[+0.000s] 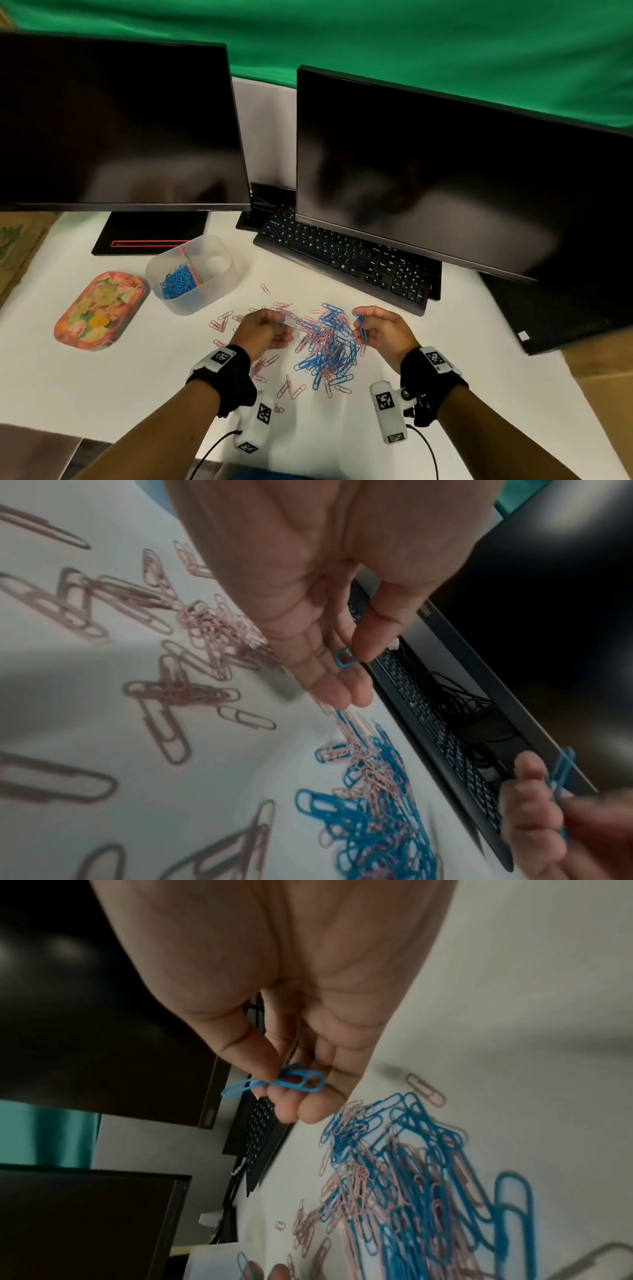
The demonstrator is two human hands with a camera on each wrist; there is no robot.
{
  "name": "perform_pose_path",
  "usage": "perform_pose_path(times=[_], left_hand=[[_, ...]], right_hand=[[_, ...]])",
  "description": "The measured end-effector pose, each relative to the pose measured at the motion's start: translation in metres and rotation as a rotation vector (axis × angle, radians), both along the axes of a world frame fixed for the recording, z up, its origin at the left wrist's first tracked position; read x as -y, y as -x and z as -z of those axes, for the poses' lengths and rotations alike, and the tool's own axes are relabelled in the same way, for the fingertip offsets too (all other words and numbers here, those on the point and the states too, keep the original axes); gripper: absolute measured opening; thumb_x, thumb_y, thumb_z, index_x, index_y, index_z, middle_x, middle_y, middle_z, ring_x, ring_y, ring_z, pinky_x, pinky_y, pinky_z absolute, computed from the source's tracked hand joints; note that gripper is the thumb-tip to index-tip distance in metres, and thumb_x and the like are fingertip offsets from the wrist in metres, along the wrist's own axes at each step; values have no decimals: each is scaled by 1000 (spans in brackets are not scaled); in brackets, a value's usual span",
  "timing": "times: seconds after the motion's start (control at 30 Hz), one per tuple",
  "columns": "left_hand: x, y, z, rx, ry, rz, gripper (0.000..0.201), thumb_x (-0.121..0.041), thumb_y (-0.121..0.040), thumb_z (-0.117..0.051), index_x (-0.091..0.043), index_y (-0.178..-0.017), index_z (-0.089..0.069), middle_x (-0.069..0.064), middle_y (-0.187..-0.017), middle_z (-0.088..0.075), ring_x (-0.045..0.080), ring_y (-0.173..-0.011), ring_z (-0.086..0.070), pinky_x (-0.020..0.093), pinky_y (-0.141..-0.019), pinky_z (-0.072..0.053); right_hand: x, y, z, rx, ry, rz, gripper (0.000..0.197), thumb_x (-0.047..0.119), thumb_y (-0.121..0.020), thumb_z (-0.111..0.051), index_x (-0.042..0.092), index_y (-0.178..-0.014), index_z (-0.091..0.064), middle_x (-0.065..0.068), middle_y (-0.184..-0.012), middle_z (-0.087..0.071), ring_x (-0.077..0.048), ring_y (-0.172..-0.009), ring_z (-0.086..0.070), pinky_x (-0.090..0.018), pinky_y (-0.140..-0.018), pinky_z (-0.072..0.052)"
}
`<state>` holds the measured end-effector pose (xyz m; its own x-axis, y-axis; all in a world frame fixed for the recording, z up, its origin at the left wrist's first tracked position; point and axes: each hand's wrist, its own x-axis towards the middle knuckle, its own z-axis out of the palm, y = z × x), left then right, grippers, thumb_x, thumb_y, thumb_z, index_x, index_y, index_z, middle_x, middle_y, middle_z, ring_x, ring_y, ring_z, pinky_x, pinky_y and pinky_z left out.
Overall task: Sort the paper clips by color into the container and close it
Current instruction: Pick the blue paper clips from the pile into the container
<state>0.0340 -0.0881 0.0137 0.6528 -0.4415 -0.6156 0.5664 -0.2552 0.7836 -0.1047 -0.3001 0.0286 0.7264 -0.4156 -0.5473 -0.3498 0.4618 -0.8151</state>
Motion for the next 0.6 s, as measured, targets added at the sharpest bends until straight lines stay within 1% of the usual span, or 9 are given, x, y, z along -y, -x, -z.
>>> perform_pose_path(times=[0.07, 0.13, 0.2, 0.27, 0.33, 0.37, 0.43, 0.5, 0.6], left_hand=[[4, 4, -2, -33, 22, -31, 20, 13, -86, -49, -4, -95, -51, 21, -80, -67, 30, -67, -64, 35, -66, -59], [10, 9, -4, -53, 32, -35, 20, 12, -85, -47, -8, -89, -49, 18, -74, -64, 28, -63, -61, 32, -60, -57], [16, 16, -5, -43, 16, 1, 20, 11, -83, -49, -9, -81, -47, 13, -65, -56, 25, -56, -53, 31, -55, -51], [22, 21, -2, 11, -34, 80, 18, 5, -84, -52, -9, -75, -45, 7, -57, -47, 21, -51, -43, 29, -53, -41], [28, 28, 0, 80, -97, 171, 17, -9, -88, -56, -10, -76, -45, 2, -57, -41, 18, -51, -37, 27, -54, -34], [31, 33, 0, 141, -144, 223, 19, -17, -89, -58, -11, -77, -45, -1, -59, -41, 15, -52, -38, 26, -55, -32], [36, 44, 0, 372, -283, 372, 26, -31, -87, -63, -15, -75, -48, -5, -63, -48, 10, -59, -45, 25, -56, -34], [38, 58, 1, 562, -397, 551, 25, -40, -80, -68, -22, -75, -52, -6, -71, -57, 10, -64, -53, 24, -59, -40], [42, 73, 5, 726, -522, 796, 26, -42, -80, -68, -22, -93, -58, 0, -91, -64, 19, -82, -61, 27, -71, -48]], right_hand=[[-1, 1, -1, -9, -62, 42, 28, -14, -81, -39, 0, -88, -62, -11, -67, -57, -26, -59, -57, -32, -59, -48], [0, 2, 1, -53, -73, 96, 24, -12, -80, -38, 1, -83, -59, -12, -65, -52, -25, -55, -51, -30, -53, -42], [3, 1, 9, -160, 37, 102, 16, -6, -82, -46, 4, -76, -56, -12, -63, -45, -21, -49, -42, -26, -48, -32], [6, 2, 17, -310, 283, -23, 16, 10, -85, -59, 12, -70, -56, -5, -59, -44, -18, -46, -38, -22, -47, -27], [4, 7, 20, -459, 605, -234, 19, 29, -83, -67, 19, -70, -58, 4, -61, -51, -14, -55, -46, -20, -49, -32], [0, 9, 18, -511, 720, -312, 20, 34, -82, -68, 20, -72, -59, 7, -65, -55, -12, -62, -51, -20, -52, -36], [-8, 14, 16, -579, 838, -405, 22, 39, -80, -69, 18, -81, -62, 3, -80, -63, -15, -77, -59, -22, -63, -43], [-18, 17, 17, -626, 938, -486, 28, 43, -77, -69, 18, -91, -63, -2, -94, -65, -22, -88, -62, -26, -71, -47], [-29, 16, 21, -663, 1030, -556, 32, 40, -81, -65, 16, -102, -63, -5, -102, -65, -25, -93, -63, -28, -73, -51]])
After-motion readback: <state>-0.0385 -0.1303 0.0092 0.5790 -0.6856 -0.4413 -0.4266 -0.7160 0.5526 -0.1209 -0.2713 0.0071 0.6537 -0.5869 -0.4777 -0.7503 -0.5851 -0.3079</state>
